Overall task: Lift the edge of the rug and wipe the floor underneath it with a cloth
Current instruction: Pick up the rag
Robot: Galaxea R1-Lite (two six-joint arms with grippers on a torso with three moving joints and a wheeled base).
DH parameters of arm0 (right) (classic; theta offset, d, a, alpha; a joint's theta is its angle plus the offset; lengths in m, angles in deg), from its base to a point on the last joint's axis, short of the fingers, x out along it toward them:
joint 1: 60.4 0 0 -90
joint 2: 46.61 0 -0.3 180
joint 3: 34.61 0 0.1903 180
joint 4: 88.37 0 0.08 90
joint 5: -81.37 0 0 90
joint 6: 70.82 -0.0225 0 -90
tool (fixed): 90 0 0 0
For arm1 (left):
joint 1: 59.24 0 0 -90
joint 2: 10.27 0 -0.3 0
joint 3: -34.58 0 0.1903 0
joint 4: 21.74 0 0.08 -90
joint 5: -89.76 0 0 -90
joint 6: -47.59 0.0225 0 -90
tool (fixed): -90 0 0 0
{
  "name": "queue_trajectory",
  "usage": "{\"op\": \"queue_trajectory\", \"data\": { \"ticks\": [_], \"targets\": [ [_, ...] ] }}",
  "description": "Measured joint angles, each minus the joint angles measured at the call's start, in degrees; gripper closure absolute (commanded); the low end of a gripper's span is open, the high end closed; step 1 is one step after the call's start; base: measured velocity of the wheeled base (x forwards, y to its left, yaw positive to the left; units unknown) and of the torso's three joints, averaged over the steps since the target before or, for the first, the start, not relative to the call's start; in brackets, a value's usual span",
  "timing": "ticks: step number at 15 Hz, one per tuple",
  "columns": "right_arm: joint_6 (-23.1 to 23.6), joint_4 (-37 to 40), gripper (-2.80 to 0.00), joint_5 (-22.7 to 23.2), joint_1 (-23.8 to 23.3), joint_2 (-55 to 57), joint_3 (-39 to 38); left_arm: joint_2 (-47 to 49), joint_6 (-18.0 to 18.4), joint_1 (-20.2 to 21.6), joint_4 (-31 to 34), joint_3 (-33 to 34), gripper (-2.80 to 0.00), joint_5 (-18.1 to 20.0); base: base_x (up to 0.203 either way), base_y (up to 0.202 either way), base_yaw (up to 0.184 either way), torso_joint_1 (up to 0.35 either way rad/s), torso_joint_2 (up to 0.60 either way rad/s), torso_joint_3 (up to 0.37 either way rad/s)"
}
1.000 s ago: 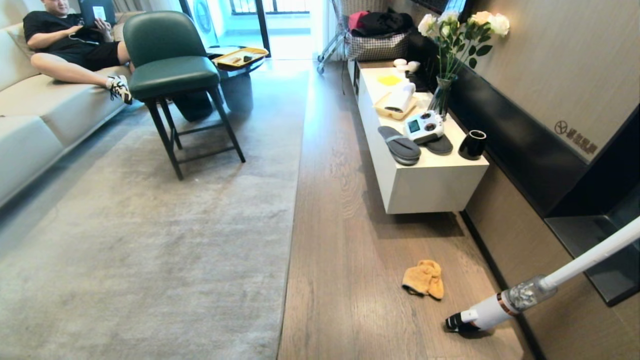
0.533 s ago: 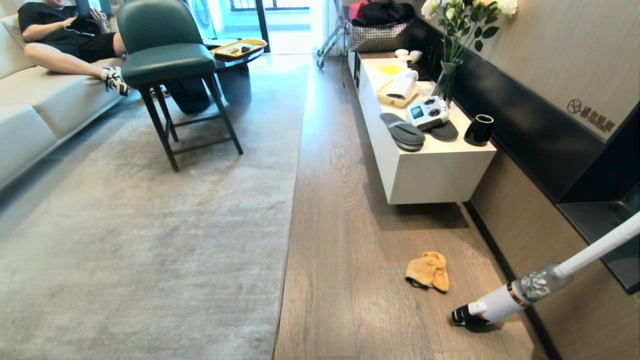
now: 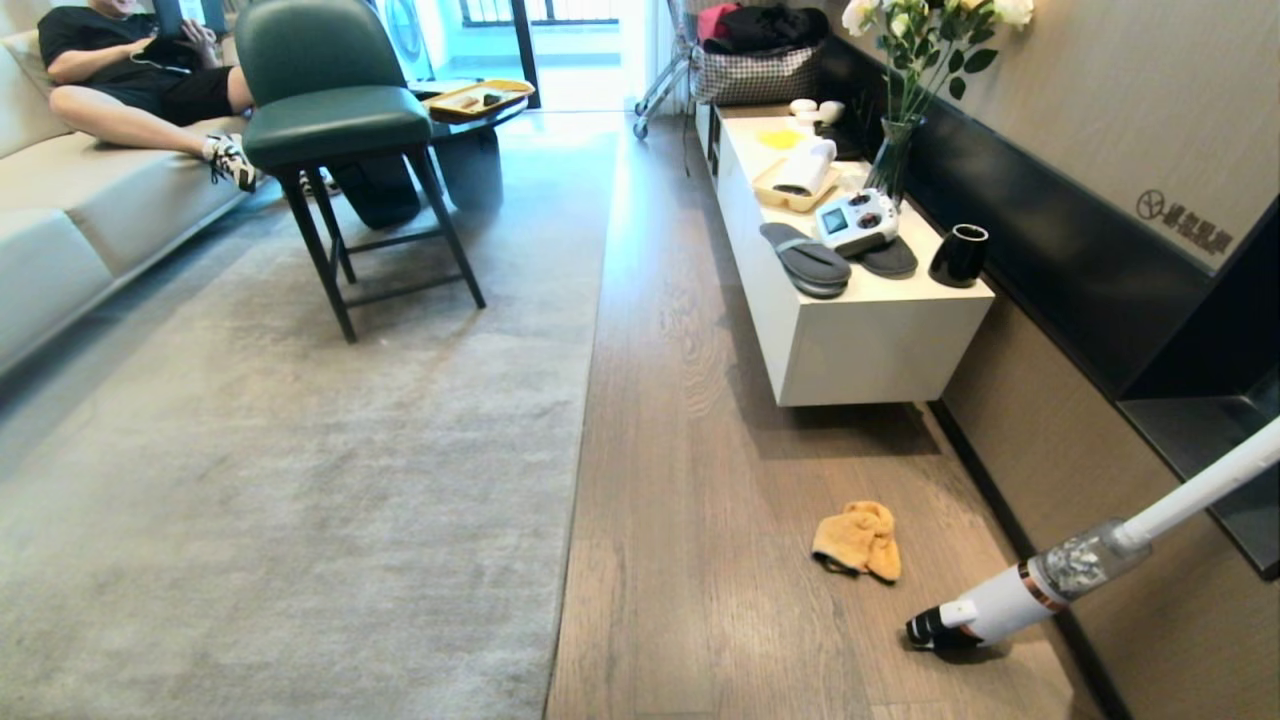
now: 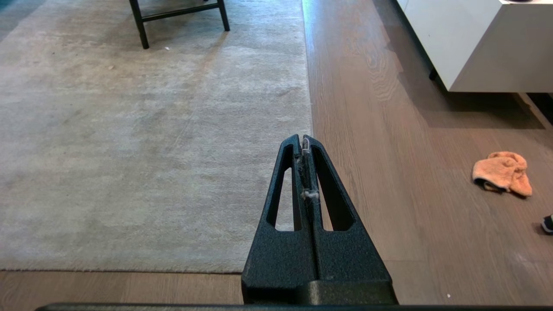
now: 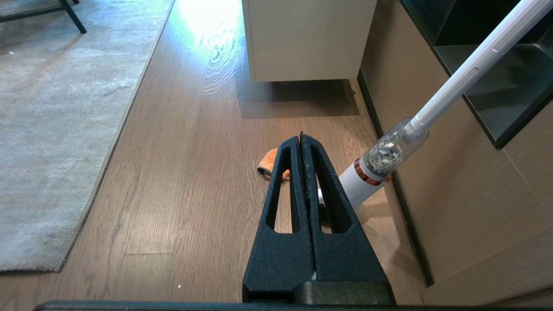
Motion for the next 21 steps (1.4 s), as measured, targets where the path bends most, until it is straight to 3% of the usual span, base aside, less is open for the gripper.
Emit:
{"op": "queue_trajectory", "data": {
  "ticks": [21],
  "targets": [
    [-1.18, -0.02, 0.0, -0.3, 0.02, 0.0, 0.0, 0.0, -0.04, 0.0, -0.07, -0.02, 0.0, 0.07, 0.0, 0.0, 0.0, 0.009, 0.02, 0.018]
  ]
}}
